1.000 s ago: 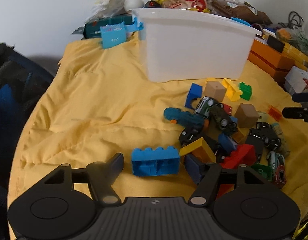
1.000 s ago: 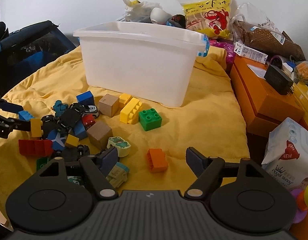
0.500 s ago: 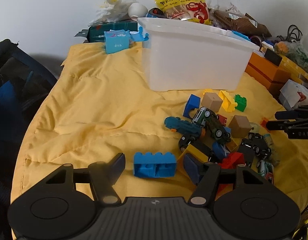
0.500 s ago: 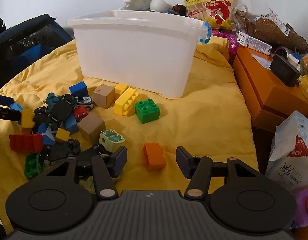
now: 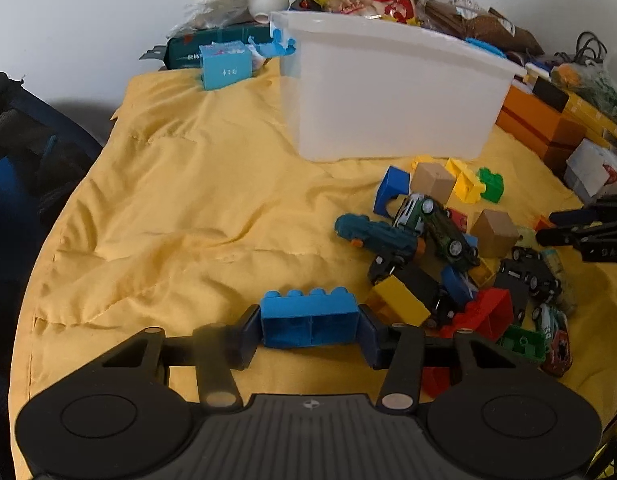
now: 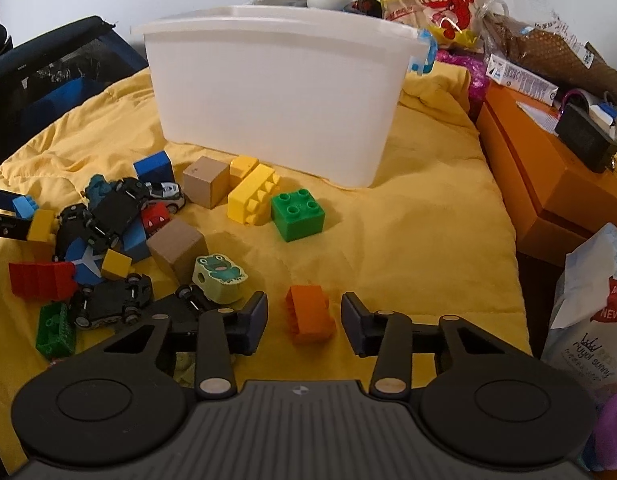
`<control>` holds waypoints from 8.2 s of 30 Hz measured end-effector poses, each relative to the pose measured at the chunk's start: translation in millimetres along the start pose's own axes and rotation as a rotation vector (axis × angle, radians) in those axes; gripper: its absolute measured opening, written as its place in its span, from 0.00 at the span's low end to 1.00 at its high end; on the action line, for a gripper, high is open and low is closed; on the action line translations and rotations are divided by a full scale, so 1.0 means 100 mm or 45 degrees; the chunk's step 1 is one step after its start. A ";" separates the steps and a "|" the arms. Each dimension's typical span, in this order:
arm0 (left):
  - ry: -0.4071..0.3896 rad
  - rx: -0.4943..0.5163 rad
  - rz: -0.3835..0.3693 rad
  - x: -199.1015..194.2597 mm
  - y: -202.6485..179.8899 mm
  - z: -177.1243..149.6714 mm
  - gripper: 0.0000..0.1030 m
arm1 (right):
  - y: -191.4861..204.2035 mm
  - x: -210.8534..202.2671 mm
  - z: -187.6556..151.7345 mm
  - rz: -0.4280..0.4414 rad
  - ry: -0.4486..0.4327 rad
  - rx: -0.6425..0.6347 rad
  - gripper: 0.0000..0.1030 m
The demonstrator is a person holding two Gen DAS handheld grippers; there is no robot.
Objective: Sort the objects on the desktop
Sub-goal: 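Grasp the blue brick with the left tool while the right tool grasps the orange brick, then carry both bricks over the white bin and open both tools to drop them, then grasp the red brick with the left tool while the right tool grasps the beige toy, then lower the red brick and beige toy into the white bin and release both, then grasp the yellow brick with the left tool while the right tool grasps the race car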
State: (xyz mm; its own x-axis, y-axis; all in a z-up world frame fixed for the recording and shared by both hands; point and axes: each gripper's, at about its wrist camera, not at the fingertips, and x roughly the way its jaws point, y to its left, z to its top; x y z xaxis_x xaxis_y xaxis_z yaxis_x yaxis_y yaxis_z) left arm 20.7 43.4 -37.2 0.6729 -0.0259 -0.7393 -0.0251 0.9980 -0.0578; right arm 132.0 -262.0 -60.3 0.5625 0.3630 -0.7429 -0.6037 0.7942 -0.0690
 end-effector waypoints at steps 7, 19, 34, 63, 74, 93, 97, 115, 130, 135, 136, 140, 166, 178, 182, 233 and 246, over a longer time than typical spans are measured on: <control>-0.044 0.005 -0.011 -0.12 0.00 0.07 0.52 | -0.01 0.06 0.00 0.038 0.022 0.024 0.28; -0.236 -0.044 -0.042 -0.48 -0.13 0.69 0.51 | -0.07 -0.30 0.31 0.033 -0.160 0.075 0.28; -0.295 -0.111 -0.086 -0.08 -0.19 1.98 0.51 | -0.22 -0.36 1.52 0.038 -0.354 0.166 0.28; -0.272 0.014 0.002 -0.48 -0.44 1.12 0.74 | -0.26 -0.58 1.25 0.121 -0.379 0.032 0.74; -0.063 0.221 -0.171 -0.41 -0.64 -0.07 0.73 | 0.24 -0.57 0.00 0.030 -0.089 0.124 0.57; 0.011 0.286 -0.144 -0.01 -0.80 -0.22 0.61 | 0.56 -0.23 -0.32 -0.038 0.011 0.139 0.46; 0.022 0.284 -0.152 0.00 -0.86 -0.17 0.39 | 0.51 -0.18 -0.30 0.004 0.002 0.163 0.42; 0.048 0.212 -0.181 0.14 -0.94 -0.05 0.31 | 0.34 -0.07 -0.23 0.093 0.043 0.189 0.36; -0.166 0.121 -0.238 -0.49 -0.67 0.43 0.26 | 0.04 -0.56 -0.04 0.073 -0.153 0.242 0.36; -0.251 0.027 -0.206 -0.60 -0.50 0.88 0.26 | -0.06 -0.68 0.21 0.061 -0.231 0.275 0.36; -0.266 0.009 -0.201 -0.60 -0.47 1.00 0.26 | -0.07 -0.69 0.28 0.057 -0.254 0.272 0.36; -0.320 -0.049 -0.177 -0.51 -0.34 1.48 0.26 | -0.12 -0.73 0.68 0.060 -0.339 0.272 0.36; -0.109 -0.124 -0.086 0.31 -0.16 2.41 0.70 | -0.52 0.12 1.84 0.141 -0.117 0.273 0.52; -0.227 -0.029 -0.094 -0.25 -0.03 1.42 0.70 | -0.26 -0.38 1.48 0.148 -0.285 0.106 0.56; -0.186 -0.036 -0.118 -0.34 -0.06 0.86 0.70 | 0.01 -0.47 1.04 0.141 -0.263 0.061 0.56; 0.065 0.085 -0.163 0.09 -0.46 0.00 0.27 | 0.71 -0.35 -0.39 0.047 0.058 0.093 0.41; 0.008 0.034 -0.198 -0.06 -0.39 0.13 0.25 | 0.60 -0.29 -0.27 0.106 0.022 0.185 0.32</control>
State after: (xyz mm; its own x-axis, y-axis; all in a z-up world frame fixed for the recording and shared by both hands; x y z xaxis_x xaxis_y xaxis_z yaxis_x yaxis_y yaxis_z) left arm 27.1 5.1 -21.3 0.6626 -0.1804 -0.7270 0.0987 0.9831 -0.1539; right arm 64.3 -237.7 -60.7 0.5032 0.4228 -0.7536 -0.5592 0.8243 0.0891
